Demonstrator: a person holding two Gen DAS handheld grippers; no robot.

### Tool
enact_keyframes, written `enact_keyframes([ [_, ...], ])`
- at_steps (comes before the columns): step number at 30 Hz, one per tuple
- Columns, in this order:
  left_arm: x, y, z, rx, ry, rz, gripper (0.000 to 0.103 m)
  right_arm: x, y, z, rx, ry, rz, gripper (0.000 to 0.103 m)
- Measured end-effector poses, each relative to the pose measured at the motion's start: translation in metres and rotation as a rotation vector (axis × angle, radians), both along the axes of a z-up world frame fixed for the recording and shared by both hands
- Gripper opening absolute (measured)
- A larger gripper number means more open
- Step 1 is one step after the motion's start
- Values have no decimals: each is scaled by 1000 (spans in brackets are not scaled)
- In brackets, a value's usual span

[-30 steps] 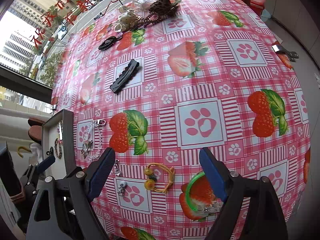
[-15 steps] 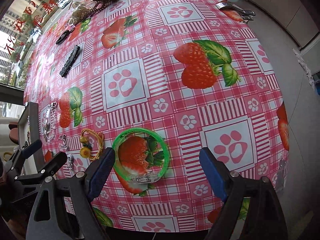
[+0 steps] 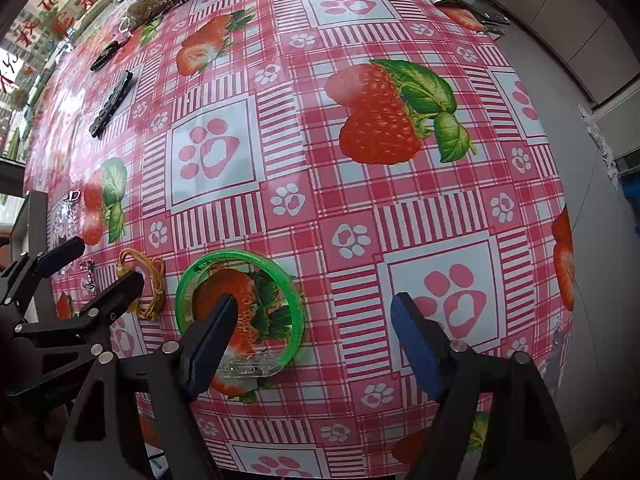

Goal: Organize jewelry
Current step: 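Grasp the yellow cord bracelet with the left gripper while the right grasps the green bangle, then carry the yellow bracelet and green bangle toward the grey tray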

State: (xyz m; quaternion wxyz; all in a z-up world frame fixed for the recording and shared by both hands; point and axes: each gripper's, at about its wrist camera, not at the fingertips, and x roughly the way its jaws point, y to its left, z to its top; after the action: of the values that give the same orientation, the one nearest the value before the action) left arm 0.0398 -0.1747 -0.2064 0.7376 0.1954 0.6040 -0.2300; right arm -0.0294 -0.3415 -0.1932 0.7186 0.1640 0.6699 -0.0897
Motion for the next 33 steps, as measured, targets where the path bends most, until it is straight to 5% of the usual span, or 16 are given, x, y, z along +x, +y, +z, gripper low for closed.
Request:
enact_keyframes([
  [5, -1, -10, -2, 3, -8, -32, 80, 0, 6, -5, -38, 6, 36, 75],
  [10, -4, -21, -1, -14, -2, -50, 65, 1, 20, -8, -94, 8, 81, 71],
  [16, -8, -26, 3, -43, 16, -57, 18, 3, 34, -8, -118, -7, 101, 47],
  [20, -3, -18, 8, -107, 66, -9, 18, 6, 39, -5, -119, -15, 97, 9],
  [33, 1, 36, 43, -196, 58, 107, 18, 15, 20, 24, -21, -82, 54, 7],
])
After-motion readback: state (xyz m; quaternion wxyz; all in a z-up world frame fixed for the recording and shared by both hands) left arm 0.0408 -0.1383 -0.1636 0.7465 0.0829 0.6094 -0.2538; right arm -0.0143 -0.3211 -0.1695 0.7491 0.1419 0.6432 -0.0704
